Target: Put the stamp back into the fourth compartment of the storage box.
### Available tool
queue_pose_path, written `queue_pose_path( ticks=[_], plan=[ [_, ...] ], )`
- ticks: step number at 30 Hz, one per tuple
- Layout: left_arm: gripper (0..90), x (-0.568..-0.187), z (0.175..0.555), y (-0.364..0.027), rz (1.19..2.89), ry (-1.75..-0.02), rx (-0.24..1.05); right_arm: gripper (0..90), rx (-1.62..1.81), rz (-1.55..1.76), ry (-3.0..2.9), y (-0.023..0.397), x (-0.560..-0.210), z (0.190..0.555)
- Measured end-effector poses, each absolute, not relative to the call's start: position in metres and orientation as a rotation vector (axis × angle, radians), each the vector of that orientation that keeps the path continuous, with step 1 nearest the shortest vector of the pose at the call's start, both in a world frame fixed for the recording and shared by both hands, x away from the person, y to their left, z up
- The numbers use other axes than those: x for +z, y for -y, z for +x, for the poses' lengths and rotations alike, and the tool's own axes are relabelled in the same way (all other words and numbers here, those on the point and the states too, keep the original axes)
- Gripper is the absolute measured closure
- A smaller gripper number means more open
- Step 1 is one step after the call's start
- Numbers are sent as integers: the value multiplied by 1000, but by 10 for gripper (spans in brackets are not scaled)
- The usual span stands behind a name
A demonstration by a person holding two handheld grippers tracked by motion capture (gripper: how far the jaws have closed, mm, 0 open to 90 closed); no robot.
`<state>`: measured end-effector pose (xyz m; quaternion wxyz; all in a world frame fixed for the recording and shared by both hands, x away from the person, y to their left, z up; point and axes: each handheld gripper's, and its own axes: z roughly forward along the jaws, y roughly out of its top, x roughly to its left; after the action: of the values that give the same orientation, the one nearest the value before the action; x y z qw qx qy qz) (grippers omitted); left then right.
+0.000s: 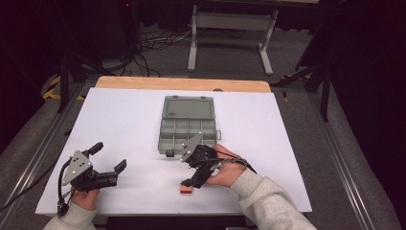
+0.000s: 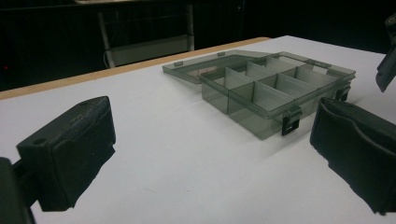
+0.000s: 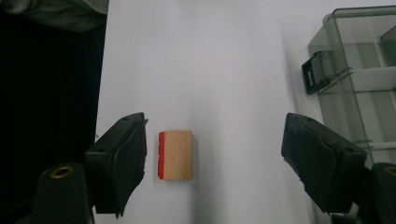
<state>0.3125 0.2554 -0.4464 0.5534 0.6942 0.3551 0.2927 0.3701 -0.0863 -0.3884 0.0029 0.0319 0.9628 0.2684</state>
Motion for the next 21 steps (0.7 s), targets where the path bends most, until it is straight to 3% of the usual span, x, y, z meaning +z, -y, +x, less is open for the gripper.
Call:
queue_pose_path(
  ticks=[21],
  plan=[
    [11, -446, 313, -256, 1641, -840, 692, 305, 602, 44, -3100, 71, -409, 360]
  ],
)
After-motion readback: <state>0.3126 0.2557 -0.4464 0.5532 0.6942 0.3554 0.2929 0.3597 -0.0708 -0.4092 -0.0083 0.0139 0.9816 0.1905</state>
